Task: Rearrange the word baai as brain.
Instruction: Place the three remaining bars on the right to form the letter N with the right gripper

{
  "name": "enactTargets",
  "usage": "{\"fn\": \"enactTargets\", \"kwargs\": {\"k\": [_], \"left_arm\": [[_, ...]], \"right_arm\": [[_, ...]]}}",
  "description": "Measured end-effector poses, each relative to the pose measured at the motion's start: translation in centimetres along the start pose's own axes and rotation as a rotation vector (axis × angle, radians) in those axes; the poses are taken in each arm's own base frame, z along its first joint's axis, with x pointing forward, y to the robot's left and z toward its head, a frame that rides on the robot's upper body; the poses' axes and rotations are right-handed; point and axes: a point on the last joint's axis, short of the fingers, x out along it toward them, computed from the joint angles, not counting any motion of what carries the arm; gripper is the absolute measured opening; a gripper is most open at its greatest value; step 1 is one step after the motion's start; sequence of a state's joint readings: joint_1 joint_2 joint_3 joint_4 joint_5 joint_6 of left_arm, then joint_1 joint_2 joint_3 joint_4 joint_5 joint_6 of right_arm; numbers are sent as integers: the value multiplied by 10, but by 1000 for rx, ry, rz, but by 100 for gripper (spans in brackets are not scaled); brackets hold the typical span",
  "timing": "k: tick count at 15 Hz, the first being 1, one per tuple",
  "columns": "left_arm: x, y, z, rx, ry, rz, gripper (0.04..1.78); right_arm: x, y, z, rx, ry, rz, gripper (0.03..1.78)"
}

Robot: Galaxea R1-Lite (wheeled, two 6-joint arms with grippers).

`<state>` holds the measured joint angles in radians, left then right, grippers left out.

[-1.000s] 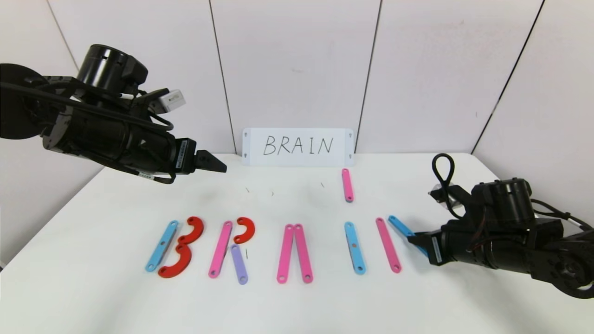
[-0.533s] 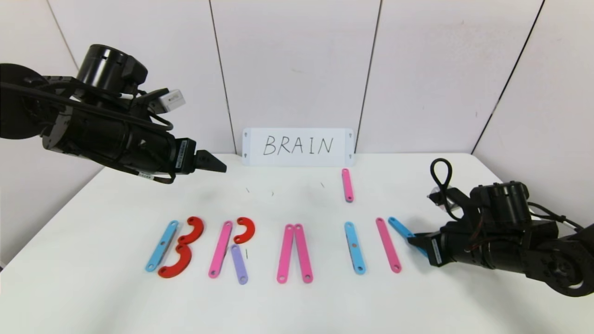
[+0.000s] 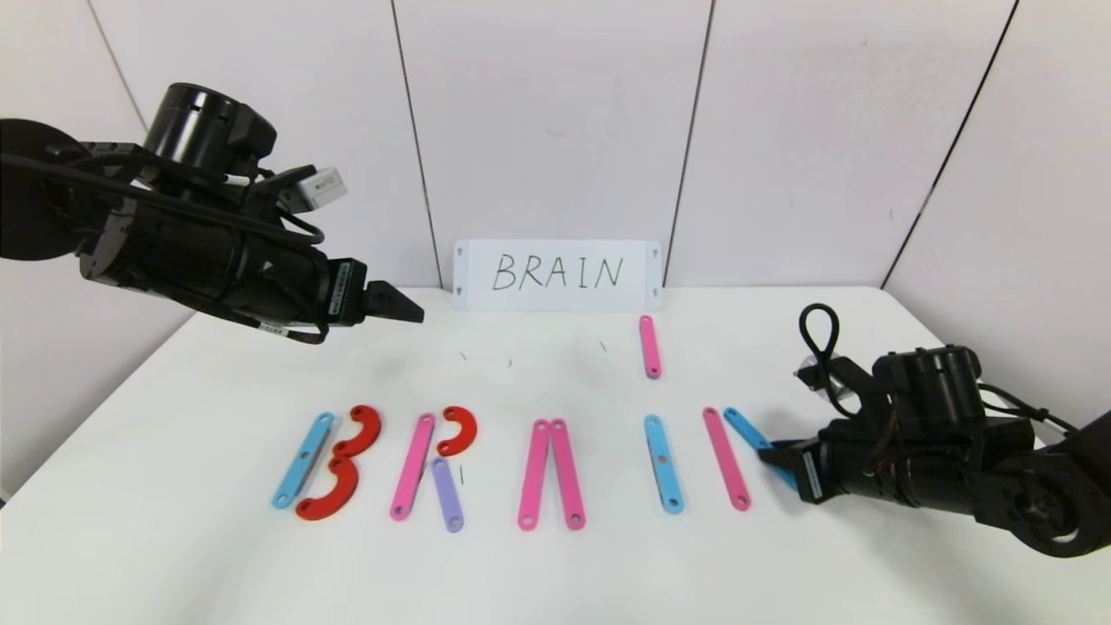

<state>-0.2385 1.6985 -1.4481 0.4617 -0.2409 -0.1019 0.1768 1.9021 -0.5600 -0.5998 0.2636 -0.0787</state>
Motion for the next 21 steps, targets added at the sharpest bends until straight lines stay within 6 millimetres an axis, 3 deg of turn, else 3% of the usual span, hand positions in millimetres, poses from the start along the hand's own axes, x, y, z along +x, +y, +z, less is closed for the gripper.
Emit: {"fn": "enactTargets", "kwargs": {"k": [7,10,13,17,21], "left_arm": [[0,0,0,0,0,0,174],[0,0,0,0,1,-1,174],[0,0,0,0,0,-1,174],[0,0,0,0,1,-1,174],[1,-1,-1,2,5,-4,174]], "right_arm": [[1,0,-1,1,3,4,28],[1,0,0,2,3,3,36],[1,-1,0,2,1,2,66],[-1,-3,1,7,-7,-6,132],[-3,-4,10,1,-37,-11,168]]}}
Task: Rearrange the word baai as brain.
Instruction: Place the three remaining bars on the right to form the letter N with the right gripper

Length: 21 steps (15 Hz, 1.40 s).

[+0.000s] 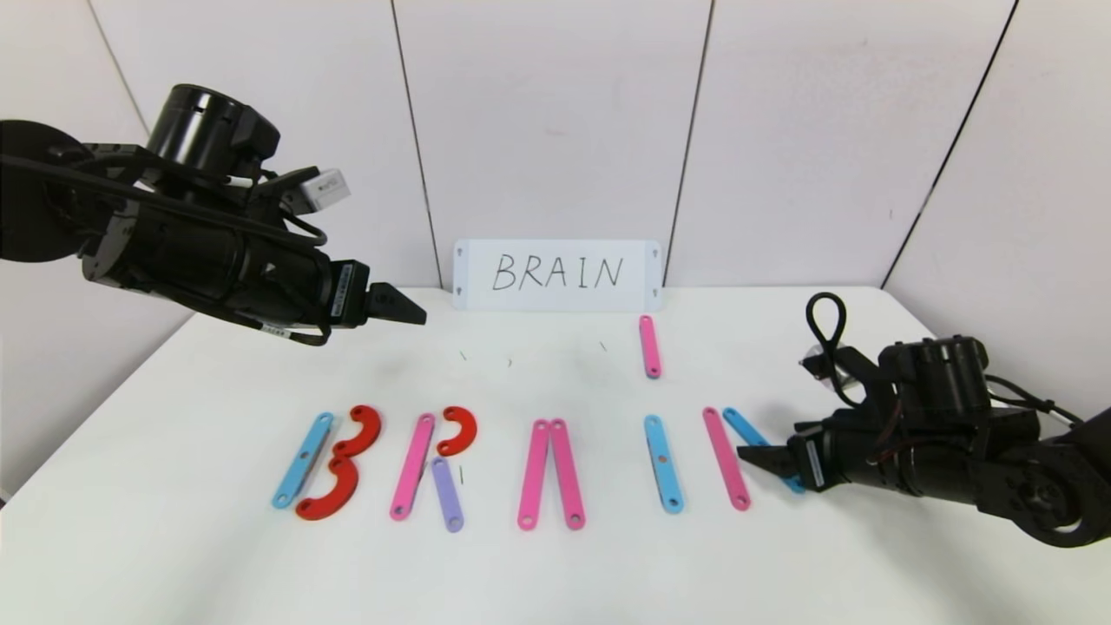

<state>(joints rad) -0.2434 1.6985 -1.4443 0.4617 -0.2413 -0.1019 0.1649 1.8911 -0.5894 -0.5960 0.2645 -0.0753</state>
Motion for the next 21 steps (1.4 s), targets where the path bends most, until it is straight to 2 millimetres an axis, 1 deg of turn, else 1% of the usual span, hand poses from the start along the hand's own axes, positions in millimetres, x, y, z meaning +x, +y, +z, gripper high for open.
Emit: {"fn": "enactTargets", "kwargs": {"k": [1,5,10,15,21], "left_arm": [[0,0,0,1,-2,0,174],[0,0,0,1,-1,-1,174],[0,-1,0,2,-1,-1,174],[0,-1,0,2,-1,-2,174],[-1,-1,0,2,-2,-2,174]], "right_arm": [[1,1,3,-5,-9,-1,171],[7,11,18,-40,-38,-17,172],[27,23,30,-74,-36,-91,172],[40,23,33,-74,-11,-112,172],[44,19,30,-68,0,-139,172]]}}
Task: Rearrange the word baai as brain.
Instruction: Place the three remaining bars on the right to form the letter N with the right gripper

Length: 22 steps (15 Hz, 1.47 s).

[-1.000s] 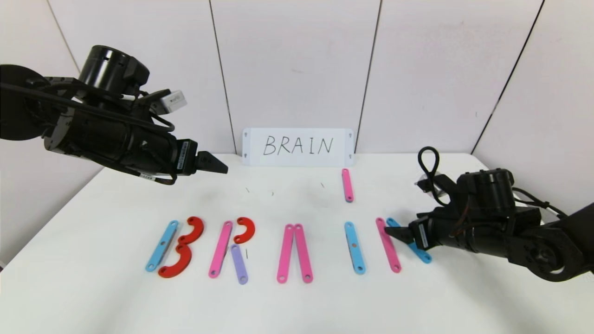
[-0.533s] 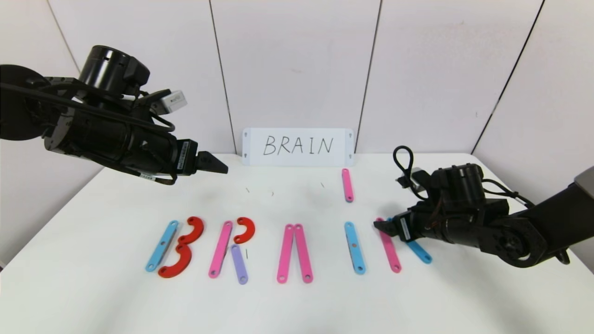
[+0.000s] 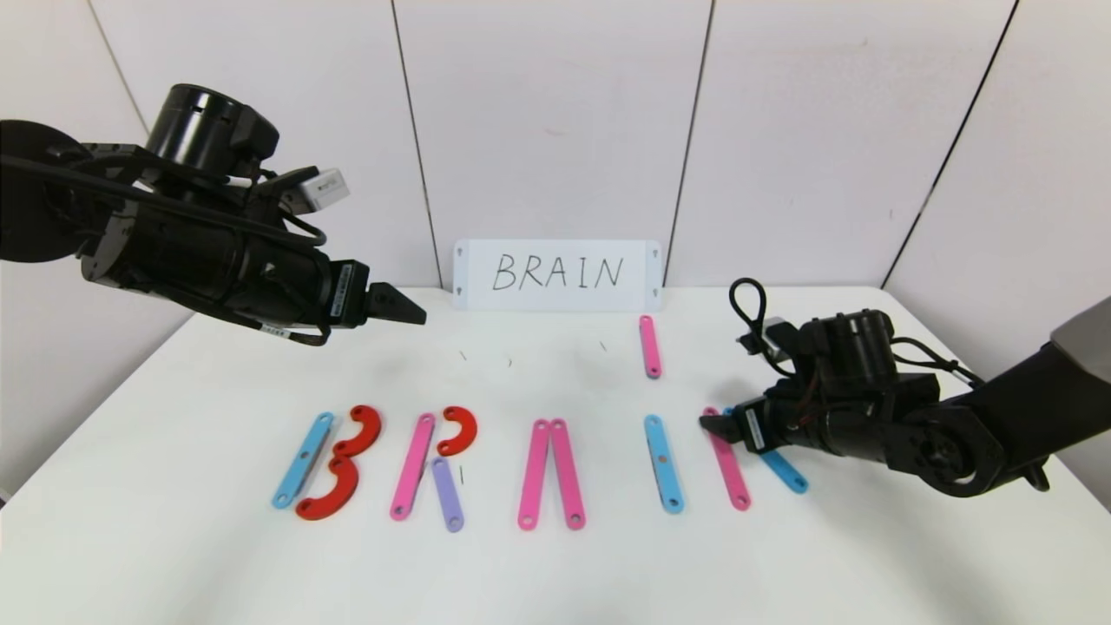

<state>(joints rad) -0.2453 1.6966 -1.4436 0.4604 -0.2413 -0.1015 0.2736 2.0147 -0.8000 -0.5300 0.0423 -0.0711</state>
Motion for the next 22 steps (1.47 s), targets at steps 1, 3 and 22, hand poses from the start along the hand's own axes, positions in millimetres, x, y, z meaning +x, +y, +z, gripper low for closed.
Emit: {"fn": "enactTargets", "kwargs": {"k": [1,3,22], "left_arm": [[0,0,0,0,0,0,174],[0,0,0,0,0,0,174],[0,0,0,1,-1,-1,174]], "right_arm": [[0,-1,0,2,0,-3,172],[1,-3,0,5,0,-6,172],[35,49,92,76,-82,-51,172]]}}
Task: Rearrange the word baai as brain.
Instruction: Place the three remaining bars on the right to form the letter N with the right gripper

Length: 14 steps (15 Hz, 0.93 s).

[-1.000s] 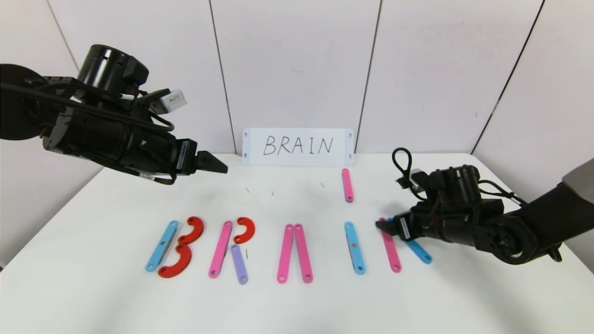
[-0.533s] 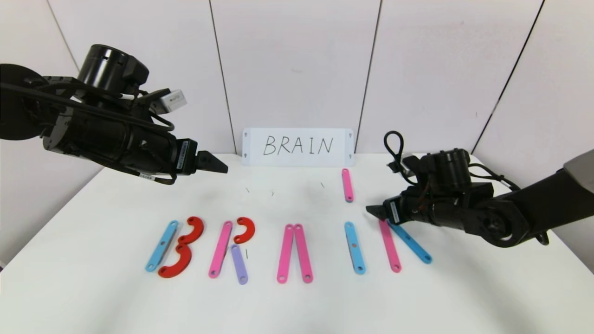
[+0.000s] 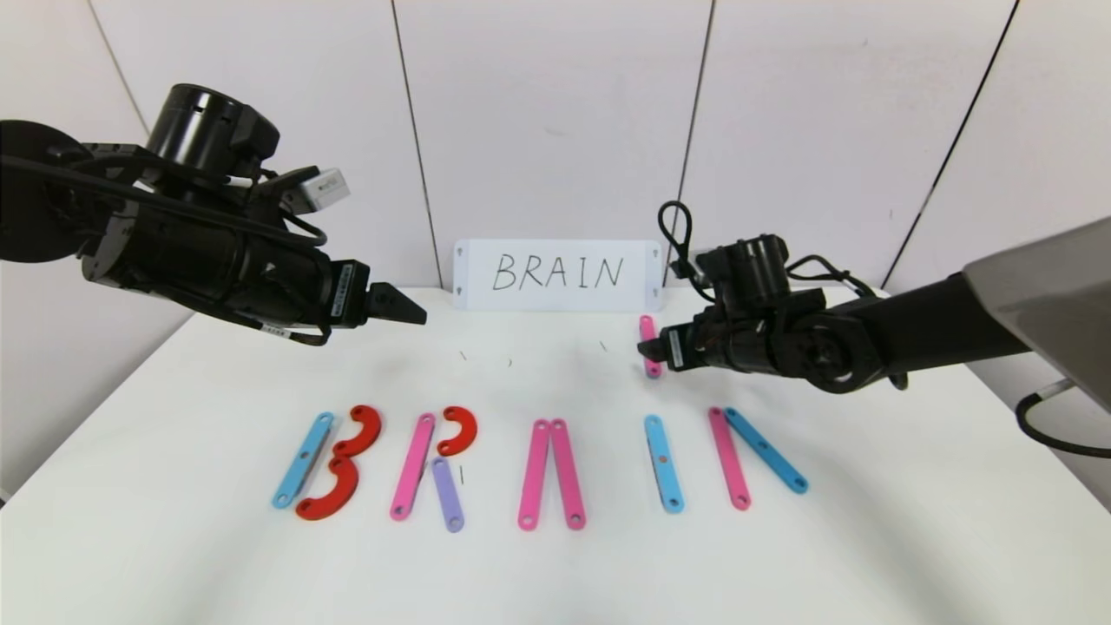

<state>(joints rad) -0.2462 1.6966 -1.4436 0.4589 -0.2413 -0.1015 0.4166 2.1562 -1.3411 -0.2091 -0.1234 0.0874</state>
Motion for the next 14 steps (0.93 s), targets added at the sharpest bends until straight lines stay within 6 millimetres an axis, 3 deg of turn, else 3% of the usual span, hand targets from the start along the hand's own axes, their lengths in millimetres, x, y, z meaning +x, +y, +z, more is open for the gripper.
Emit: {"fn": "enactTargets", "kwargs": {"k": [4,10,14], "left_arm": [[0,0,0,0,-1,0,174],[-1,0,0,0,-2,0,174],[-1,0,0,1,-1,0,174]], "right_arm": [[26,14,9,33,26,-6,172],[59,20,1,40,42,-6,170],[67,20,-4,41,51,-9,138]]}}
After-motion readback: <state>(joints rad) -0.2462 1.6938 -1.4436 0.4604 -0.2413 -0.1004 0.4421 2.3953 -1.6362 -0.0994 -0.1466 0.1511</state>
